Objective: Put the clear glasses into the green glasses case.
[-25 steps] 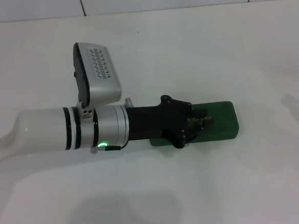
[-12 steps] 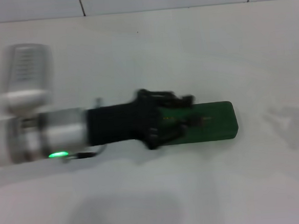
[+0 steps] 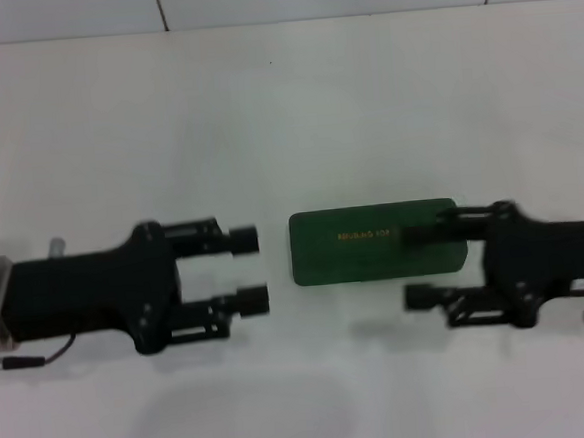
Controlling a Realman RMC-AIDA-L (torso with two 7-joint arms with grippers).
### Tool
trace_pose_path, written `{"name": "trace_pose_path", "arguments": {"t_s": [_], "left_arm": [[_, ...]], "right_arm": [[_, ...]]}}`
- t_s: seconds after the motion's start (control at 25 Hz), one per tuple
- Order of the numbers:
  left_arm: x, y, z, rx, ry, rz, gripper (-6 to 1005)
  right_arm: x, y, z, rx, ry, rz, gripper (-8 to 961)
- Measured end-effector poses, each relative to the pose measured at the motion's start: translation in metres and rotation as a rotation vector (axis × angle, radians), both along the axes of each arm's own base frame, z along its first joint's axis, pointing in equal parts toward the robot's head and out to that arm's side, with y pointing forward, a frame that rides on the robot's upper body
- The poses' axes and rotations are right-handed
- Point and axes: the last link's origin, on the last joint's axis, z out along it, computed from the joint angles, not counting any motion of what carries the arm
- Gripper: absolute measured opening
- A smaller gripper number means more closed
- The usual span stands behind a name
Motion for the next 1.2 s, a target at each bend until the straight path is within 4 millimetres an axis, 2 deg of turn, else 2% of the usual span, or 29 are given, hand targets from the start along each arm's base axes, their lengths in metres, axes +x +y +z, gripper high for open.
{"name": "trace_pose_path", "arguments": {"t_s": [0.24,0.64,0.84,1.2], "left_arm": [[-0.006,-0.009,-0.01,-0.019,0.035,0.012,617],[-0.01,-0.007,-0.004,-0.051,0.055,0.041,644],[-0.005,0.0,-0.002,-0.097,0.095,0.032,651],[0.001,0.003,-0.002,-0.098,0.07,0.044,666]], "right_arm": [[-0.021,0.003,-0.016,-0.061,0.026,0.047,703],[-0.021,0.0,-0.016,-0.067,0.052,0.038,879],[-0.021,-0.003,-0.019,-0.082,0.042,0.042,874],[-0.016,-0.006,-0.02,-0.077,0.041,0.029,874]]}}
